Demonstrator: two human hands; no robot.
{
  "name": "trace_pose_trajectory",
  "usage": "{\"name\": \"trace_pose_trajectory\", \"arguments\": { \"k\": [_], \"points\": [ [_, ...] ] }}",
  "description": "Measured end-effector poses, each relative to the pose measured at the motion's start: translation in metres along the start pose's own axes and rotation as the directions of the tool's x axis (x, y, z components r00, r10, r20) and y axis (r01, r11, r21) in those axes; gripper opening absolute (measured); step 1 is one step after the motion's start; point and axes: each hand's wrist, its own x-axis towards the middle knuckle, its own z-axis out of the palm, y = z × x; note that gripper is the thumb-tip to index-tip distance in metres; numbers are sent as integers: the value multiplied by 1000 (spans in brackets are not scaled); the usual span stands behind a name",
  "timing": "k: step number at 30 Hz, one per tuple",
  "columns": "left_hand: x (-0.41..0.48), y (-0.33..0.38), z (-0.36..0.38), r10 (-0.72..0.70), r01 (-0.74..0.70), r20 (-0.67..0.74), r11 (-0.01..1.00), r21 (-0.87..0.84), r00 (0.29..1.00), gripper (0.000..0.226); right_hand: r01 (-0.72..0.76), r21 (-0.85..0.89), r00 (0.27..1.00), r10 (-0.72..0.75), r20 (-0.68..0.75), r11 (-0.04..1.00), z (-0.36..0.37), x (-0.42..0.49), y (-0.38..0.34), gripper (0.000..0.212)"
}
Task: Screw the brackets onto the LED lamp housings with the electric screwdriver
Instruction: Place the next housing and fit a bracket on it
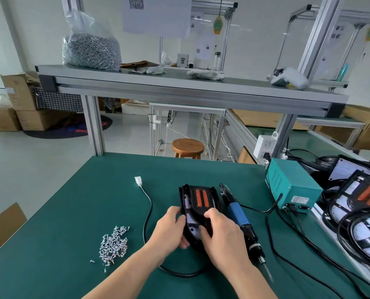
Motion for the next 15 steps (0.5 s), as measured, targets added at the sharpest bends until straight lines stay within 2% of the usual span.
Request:
{"name": "trace_pose_trajectory", "arguments": {
  "k": [6, 9, 10, 12, 14, 15],
  "points": [
    [-35, -7, -9, -13, 6, 80, 996, 91, 997, 18, 43, -103, 988, -27, 152, 994, -15, -36, -13, 24],
    [-48, -8, -10, 4, -29, 108, 974, 225, 994, 12, 49, -163, 983, -19, 181, 985, -20, -50, -19, 25],
    [-49, -8, -13, 44, -64, 64, 934, 350, 997, 13, 47, -178, 983, -14, 181, 983, -21, -54, -21, 26],
    [-45, -7, -26, 212, -107, -81, 745, 658, 974, 22, 35, -196, 987, -2, 164, 980, -23, -62, -23, 27],
    [-37, -2, -44, 303, -44, -169, 586, 809, 938, 23, 13, -194, 990, 14, 138, 981, -26, -66, -24, 27],
    [-31, -1, -52, 280, 0, -169, 515, 857, 945, 20, 3, -183, 992, 20, 123, 983, -27, -68, -23, 27]
  ]
}}
